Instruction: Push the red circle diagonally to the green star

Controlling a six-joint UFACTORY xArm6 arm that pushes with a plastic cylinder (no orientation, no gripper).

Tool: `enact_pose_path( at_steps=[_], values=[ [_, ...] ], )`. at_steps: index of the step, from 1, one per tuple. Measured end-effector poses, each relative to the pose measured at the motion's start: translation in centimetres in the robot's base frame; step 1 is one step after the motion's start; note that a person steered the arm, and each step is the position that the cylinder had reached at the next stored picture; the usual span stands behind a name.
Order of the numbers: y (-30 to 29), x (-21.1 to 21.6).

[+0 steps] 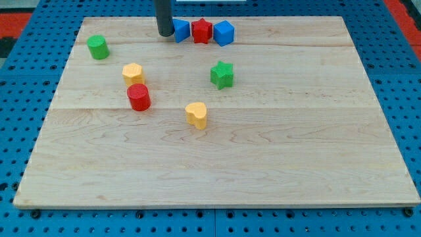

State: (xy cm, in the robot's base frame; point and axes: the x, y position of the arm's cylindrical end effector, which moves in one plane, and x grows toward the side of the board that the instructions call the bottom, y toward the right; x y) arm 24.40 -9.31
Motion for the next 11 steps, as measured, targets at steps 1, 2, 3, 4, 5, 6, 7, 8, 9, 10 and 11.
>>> enact_pose_path(
  at_steps=[1,2,3,4,5,6,7,8,9,10,11],
  values=[
    [0.0,1.2],
    [0.0,4.3],
    [-4.2,7.2],
    [-9.1,12.5],
    [-8.2,17.6],
    [-6.0,19.4],
    [1.1,19.2],
    [3.1,17.0],
    [4.7,14.7],
    [6.4,11.9],
    [8.3,9.8]
  ],
)
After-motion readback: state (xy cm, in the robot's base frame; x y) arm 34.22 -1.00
